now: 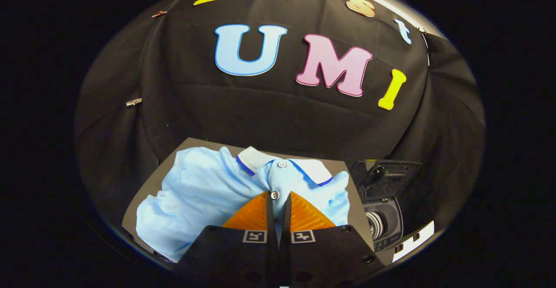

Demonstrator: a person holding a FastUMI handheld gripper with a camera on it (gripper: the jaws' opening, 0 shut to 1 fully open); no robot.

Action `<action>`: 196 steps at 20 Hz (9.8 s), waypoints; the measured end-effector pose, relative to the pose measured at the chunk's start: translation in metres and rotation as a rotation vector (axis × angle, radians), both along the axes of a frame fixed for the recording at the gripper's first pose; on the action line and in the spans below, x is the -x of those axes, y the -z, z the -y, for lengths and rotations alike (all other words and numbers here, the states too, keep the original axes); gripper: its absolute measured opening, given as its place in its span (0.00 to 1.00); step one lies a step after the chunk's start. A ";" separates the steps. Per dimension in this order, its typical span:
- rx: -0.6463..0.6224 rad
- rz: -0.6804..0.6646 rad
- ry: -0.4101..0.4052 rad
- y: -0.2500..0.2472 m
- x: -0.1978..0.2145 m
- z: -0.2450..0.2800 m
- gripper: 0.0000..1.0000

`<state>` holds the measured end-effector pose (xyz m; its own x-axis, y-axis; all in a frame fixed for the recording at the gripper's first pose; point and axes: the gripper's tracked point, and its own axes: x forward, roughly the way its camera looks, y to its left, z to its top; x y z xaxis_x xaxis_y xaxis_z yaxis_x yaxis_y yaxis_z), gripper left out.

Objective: Put the clothes into the washing machine and then close the washing machine lid.

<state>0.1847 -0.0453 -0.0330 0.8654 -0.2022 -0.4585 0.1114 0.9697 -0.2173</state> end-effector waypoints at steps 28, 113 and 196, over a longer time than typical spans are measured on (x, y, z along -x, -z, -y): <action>0.082 0.216 -0.038 -0.125 0.048 0.286 0.05; -0.202 0.002 0.093 0.042 -0.051 0.415 0.99; -0.168 0.176 0.027 -0.081 -0.073 0.406 0.99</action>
